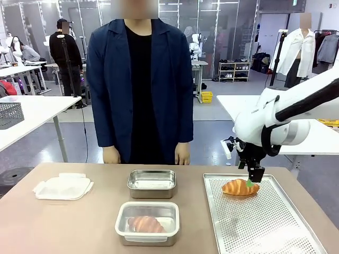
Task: Place the bread into the airtight container.
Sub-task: Pick up a Butter Roll and place it into an empty Airtight Container.
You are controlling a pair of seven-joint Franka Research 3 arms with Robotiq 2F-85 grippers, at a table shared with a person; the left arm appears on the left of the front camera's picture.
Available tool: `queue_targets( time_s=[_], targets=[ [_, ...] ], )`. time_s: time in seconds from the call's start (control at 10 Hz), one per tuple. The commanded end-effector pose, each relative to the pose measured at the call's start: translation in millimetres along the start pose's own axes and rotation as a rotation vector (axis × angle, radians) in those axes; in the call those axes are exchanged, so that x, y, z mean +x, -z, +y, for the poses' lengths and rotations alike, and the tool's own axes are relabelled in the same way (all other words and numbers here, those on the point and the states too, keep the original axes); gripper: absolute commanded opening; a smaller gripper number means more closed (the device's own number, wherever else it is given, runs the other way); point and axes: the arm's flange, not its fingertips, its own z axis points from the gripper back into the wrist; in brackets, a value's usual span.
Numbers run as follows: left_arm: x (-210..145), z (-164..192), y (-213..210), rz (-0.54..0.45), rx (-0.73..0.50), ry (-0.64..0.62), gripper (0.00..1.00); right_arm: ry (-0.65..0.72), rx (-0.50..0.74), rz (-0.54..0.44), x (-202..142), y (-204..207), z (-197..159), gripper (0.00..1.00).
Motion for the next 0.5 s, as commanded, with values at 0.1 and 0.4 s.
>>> queue_targets(
  time_s=[0.1,0.4],
  targets=[
    [2.1,-0.4,-1.5,0.007,0.002,0.008,1.0,0.024,-0.014,0.003,1.5,23.8,-22.4,1.0],
    [2.1,-0.4,-1.5,0.007,0.002,0.008,1.0,0.041,0.031,0.002,-0.6,42.2,-35.6,1.0]
  ],
)
